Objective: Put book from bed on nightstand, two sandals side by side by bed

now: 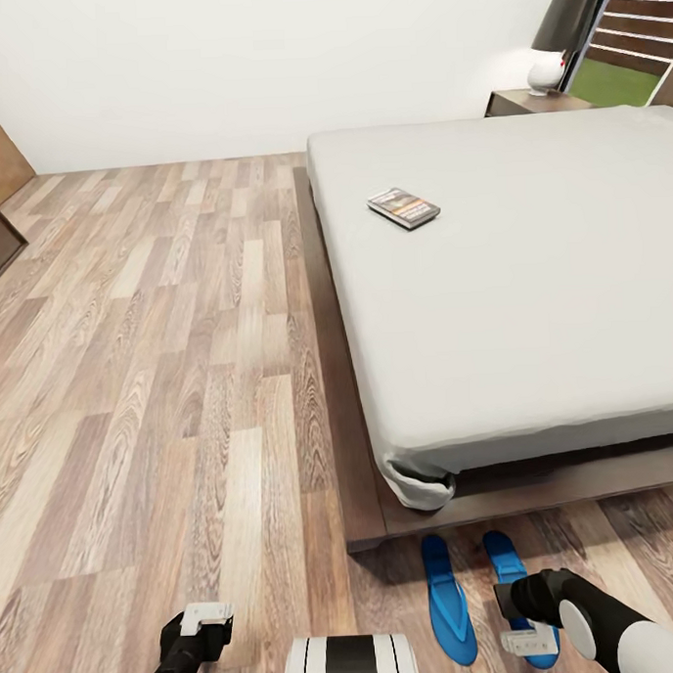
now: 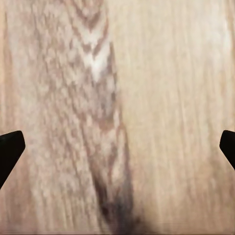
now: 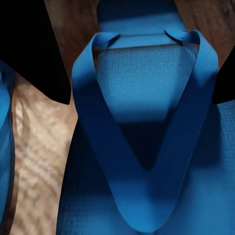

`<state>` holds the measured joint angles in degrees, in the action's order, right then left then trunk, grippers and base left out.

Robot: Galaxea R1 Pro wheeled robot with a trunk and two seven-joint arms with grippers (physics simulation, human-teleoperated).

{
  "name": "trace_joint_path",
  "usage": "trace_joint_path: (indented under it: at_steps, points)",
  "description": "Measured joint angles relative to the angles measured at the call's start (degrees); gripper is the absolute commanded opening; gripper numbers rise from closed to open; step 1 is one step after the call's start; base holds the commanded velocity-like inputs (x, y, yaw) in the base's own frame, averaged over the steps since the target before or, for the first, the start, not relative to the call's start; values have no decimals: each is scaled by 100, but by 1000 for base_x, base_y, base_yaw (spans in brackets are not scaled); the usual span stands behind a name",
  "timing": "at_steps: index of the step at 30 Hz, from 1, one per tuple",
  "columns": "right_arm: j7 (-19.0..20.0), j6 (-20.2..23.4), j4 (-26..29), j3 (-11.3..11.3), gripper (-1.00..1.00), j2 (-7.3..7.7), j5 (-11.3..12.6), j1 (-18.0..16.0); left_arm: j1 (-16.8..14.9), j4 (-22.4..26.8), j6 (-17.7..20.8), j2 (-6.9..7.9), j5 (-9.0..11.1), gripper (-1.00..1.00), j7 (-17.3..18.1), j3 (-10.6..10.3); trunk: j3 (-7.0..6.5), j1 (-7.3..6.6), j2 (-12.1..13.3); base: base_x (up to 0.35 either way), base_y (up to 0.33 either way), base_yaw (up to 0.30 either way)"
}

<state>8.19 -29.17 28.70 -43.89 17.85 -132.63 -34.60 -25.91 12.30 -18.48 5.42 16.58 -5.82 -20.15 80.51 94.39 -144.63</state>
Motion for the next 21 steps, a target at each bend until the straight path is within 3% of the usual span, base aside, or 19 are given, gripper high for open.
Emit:
trace_joint_path:
  at_steps: [21]
  points:
    - [0,7,-108,-3,-100,-29,7,-188,0,9,0,0,0,100,1,4,132,16,-8,0,0,0]
